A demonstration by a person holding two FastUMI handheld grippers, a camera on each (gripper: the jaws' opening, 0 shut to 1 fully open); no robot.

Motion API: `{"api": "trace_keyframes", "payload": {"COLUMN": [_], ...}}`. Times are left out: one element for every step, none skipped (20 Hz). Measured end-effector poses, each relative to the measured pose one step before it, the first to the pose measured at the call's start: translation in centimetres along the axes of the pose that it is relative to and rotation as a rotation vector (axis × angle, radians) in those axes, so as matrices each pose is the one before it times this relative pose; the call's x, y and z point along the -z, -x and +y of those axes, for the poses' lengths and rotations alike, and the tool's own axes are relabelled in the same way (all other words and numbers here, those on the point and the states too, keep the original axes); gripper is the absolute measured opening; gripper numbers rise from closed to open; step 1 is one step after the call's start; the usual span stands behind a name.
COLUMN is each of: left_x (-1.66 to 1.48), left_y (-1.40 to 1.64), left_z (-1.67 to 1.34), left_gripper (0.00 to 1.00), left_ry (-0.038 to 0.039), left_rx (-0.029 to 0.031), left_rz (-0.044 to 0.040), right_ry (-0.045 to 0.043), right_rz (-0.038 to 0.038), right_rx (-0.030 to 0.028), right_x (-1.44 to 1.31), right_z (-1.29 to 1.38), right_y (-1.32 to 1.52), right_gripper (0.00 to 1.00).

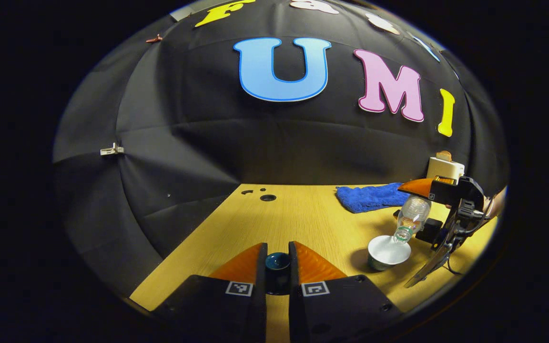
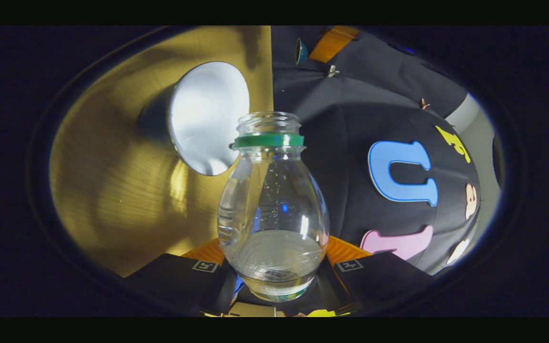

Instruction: Open the teacup lid with one hand, grasp the water bottle and pour water into the teacup with the other hand; after pouring, place the water bottle on the coaster and then close the teacup lid.

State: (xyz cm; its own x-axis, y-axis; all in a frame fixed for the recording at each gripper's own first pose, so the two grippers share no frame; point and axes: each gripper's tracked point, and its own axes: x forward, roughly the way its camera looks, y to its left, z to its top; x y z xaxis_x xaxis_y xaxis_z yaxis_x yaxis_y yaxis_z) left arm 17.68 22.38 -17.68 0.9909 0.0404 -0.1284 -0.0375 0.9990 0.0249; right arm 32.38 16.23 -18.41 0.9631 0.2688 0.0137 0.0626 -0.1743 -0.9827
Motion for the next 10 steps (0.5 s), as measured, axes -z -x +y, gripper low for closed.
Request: {"api": "trace_keyframes", "payload": {"left_x": [0.023,-0.004,0.109,-0.013,0.117,-0.039,0.040,0.011,0.086,0.008], "left_y": [0.097,0.074,0.073,0.012,0.054,0.064,0.037,0.053,-0.024,0.006], "left_z": [0.061,0.011,0.025,0.019,0.039,0.079,0.065,0.028,0.002,-0.017], "left_gripper": [0.23,0.23,0.23,0.23,0.23,0.23,0.23,0.23,0.23,0.23], "left_ry": [0.00142,0.00126,0.00044,-0.00061,-0.00059,0.00000,0.00123,0.00200,0.00199,0.00106], "left_rx": [-0.00059,-0.00035,-0.00013,-0.00113,-0.00058,-0.00187,-0.00076,-0.00068,-0.00075,-0.00103], "left_rz": [-0.00001,-0.00011,0.00093,-0.00089,0.00093,0.00035,0.00030,0.00184,0.00115,0.00117], "right_ry": [0.00199,0.00247,0.00354,0.00613,0.00934,0.01230,0.01493,0.01816,0.01787,0.01201], "right_rz": [0.00053,0.00085,-0.00135,-0.00351,-0.00396,-0.00674,-0.00955,-0.00823,-0.00774,-0.00415], "right_rx": [0.00013,0.00097,0.00207,0.00365,0.00218,0.00210,0.00241,0.00615,0.00696,0.00704], "right_x": [0.063,0.081,-0.004,-0.034,-0.037,-0.153,-0.153,0.058,-0.109,0.040], "right_z": [0.102,0.055,-0.116,-0.143,-0.015,0.013,-0.002,-0.155,-0.148,-0.147], "right_y": [-0.244,-0.101,-0.148,0.146,-0.127,0.095,0.111,0.092,-0.126,-0.107], "right_gripper": [0.74,0.70,0.74,0.74,0.74,0.74,0.74,0.74,0.74,0.74]}}
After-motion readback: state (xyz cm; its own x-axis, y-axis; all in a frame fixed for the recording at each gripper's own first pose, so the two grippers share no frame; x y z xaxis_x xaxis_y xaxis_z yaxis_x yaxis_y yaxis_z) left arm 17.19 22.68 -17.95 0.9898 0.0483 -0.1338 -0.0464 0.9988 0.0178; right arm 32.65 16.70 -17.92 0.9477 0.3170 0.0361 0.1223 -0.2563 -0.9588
